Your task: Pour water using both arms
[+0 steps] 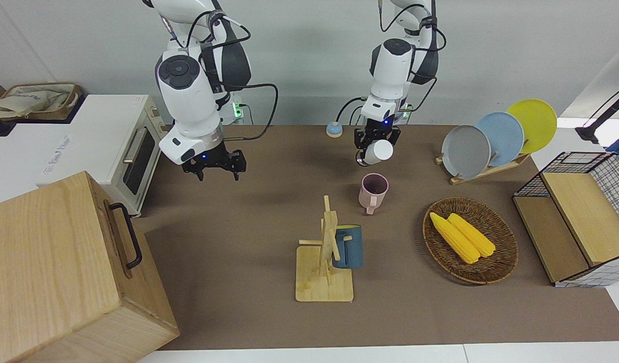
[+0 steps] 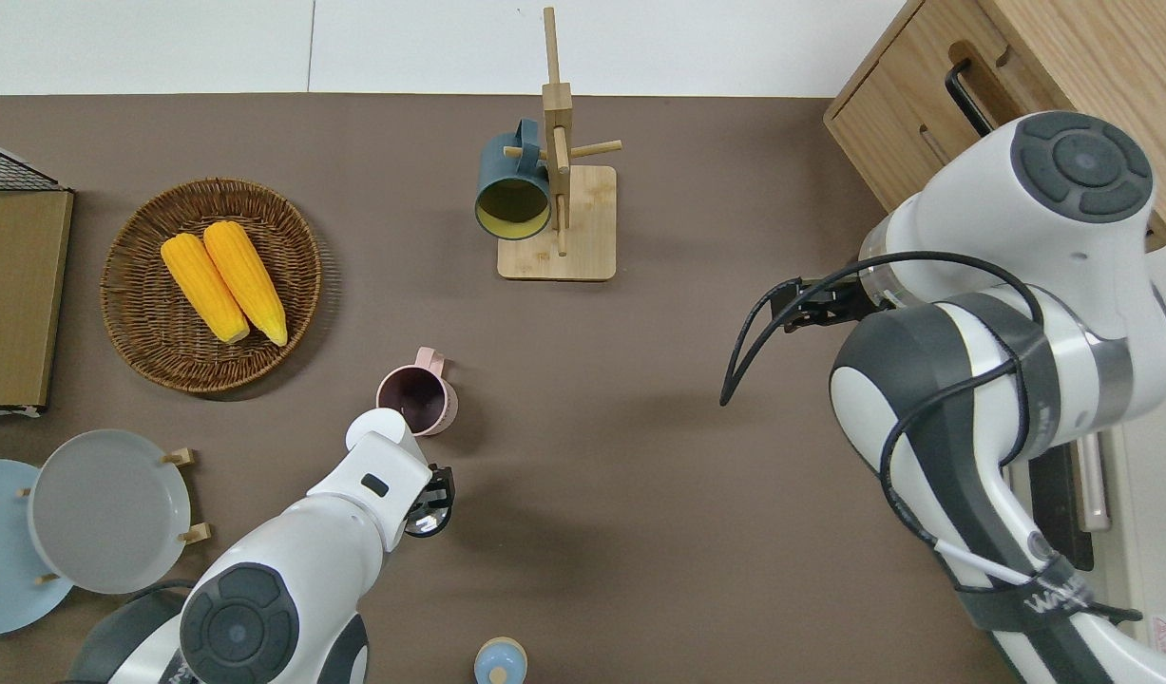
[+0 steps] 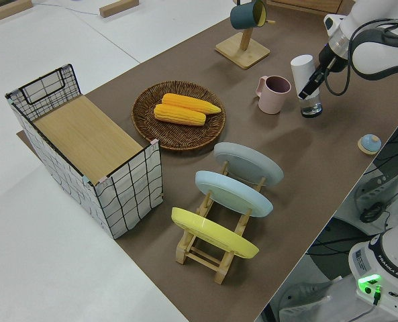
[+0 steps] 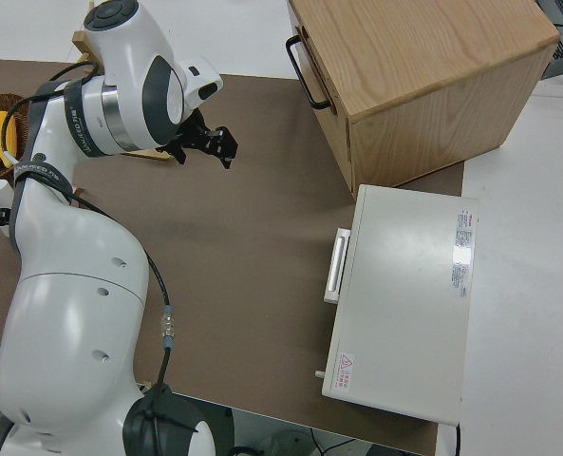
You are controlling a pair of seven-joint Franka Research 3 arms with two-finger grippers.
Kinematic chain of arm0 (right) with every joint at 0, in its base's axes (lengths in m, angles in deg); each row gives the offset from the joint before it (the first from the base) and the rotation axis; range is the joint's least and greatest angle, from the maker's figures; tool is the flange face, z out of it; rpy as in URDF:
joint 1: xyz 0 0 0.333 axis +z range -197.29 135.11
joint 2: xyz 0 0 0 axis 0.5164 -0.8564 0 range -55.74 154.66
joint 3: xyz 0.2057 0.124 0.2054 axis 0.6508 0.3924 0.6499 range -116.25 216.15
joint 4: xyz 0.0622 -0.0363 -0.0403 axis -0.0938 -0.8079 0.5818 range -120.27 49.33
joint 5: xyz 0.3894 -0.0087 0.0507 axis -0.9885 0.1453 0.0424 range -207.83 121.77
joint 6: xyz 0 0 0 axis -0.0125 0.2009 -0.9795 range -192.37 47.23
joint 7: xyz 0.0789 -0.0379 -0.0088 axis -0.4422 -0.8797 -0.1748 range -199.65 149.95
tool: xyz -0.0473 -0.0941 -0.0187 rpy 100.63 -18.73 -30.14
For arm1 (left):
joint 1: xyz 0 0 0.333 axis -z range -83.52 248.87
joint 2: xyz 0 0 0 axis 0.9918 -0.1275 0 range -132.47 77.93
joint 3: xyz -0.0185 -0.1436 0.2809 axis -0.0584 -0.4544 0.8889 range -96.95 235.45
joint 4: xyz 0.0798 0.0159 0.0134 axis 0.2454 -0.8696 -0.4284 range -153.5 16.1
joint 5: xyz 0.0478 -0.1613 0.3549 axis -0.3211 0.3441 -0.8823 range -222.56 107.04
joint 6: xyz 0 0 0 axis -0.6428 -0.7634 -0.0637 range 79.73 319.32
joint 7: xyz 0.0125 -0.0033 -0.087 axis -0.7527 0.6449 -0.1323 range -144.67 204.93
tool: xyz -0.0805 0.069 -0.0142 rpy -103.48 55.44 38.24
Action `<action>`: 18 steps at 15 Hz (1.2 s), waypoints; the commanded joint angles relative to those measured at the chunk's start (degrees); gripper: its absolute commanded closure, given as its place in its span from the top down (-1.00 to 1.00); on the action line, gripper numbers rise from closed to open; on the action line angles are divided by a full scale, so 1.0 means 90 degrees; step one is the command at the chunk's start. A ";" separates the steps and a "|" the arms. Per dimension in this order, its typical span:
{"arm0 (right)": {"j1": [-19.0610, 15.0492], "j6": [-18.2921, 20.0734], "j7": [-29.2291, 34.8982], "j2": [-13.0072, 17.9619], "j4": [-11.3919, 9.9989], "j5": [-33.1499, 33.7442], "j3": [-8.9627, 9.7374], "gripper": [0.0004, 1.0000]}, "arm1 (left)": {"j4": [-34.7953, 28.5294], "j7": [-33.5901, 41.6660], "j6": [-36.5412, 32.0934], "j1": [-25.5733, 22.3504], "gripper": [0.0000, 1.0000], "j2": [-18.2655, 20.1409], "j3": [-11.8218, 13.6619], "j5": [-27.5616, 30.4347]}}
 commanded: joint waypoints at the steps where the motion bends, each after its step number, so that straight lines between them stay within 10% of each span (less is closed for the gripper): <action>1: -0.0286 0.0097 -0.0476 0.0272 -0.0231 0.0165 0.0106 0.98 | 0.0297 0.0106 -0.0563 -0.0048 -0.93 0.0001 0.0034 0.0066; 18: -0.0667 0.0176 -0.0457 0.0185 0.0082 0.0039 0.0125 0.98 | 0.2035 0.0057 -0.2654 -0.0233 -0.93 -0.1629 0.0112 -0.0989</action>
